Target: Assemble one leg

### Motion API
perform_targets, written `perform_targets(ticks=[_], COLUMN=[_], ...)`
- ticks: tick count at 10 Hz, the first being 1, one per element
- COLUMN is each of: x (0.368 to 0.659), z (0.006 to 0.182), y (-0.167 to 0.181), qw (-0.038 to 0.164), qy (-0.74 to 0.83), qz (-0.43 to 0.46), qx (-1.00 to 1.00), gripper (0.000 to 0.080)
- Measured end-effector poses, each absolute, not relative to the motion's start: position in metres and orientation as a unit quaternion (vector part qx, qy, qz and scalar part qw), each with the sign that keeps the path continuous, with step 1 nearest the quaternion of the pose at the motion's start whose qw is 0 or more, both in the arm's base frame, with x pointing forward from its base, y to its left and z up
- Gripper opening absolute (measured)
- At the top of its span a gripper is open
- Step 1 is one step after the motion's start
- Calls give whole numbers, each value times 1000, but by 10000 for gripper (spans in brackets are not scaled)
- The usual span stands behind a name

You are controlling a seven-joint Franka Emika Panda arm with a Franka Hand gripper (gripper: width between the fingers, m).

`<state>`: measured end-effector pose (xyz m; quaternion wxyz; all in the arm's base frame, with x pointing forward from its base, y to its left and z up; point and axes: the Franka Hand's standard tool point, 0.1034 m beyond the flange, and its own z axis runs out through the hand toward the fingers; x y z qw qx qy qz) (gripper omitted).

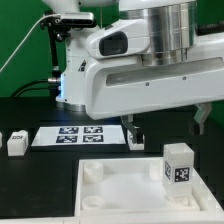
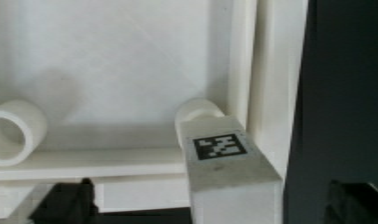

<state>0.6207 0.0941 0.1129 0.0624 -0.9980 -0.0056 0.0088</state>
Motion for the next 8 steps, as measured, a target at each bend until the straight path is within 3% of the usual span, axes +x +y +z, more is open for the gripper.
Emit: perform_targets(ticks=[8], x=[634], z=[91], y=[103], qw=[63], qy=[15], qz=[6], qx=[-998], gripper=[649])
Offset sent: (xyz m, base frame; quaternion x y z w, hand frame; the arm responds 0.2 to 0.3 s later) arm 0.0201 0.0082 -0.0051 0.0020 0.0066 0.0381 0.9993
